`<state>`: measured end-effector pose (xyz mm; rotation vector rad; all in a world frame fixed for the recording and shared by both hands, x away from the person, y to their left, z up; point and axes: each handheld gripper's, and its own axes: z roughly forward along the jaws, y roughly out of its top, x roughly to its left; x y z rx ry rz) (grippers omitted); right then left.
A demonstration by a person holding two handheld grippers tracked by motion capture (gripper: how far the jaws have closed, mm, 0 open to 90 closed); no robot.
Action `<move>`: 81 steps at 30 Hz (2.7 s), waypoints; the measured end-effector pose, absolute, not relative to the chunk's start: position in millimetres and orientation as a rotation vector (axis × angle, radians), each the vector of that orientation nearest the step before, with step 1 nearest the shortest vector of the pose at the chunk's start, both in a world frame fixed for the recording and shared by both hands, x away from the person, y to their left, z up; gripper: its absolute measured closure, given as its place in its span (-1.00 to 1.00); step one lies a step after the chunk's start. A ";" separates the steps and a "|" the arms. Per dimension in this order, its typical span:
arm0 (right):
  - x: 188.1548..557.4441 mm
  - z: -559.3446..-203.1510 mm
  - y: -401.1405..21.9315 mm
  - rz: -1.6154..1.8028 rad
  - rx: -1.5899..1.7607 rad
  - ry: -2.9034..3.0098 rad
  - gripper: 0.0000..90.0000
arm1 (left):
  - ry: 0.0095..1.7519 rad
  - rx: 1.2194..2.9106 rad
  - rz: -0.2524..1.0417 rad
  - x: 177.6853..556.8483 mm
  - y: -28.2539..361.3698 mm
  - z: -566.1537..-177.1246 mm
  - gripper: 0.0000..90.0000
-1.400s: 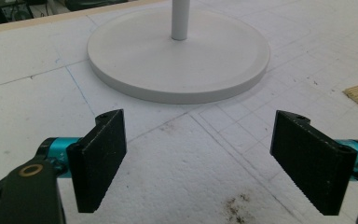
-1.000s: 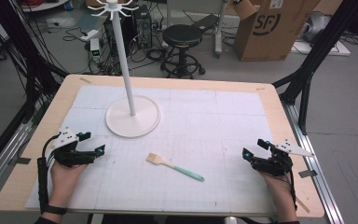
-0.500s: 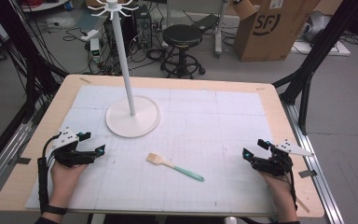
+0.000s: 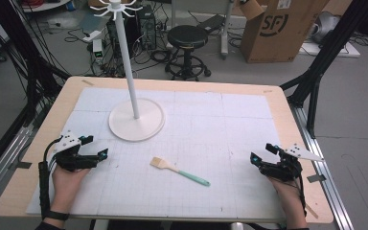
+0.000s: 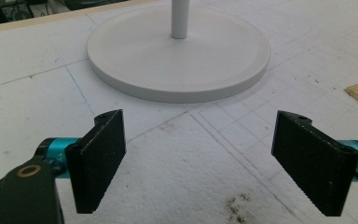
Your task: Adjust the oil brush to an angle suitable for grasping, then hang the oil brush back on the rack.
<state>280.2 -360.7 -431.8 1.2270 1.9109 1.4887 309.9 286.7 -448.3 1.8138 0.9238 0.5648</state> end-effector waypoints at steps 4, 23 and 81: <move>279.8 -431.7 -360.9 1.490 1.226 1.908 -0.66 | 0.923 1.814 0.564 310.0 286.6 -448.4 -0.59; 278.4 -426.5 -354.6 1.508 1.195 1.920 -0.66 | 0.919 1.815 0.566 309.6 286.8 -448.3 -0.59; 286.3 -423.3 -346.7 1.548 1.146 1.951 -0.65 | 0.366 1.980 0.138 334.9 121.7 -420.7 -0.76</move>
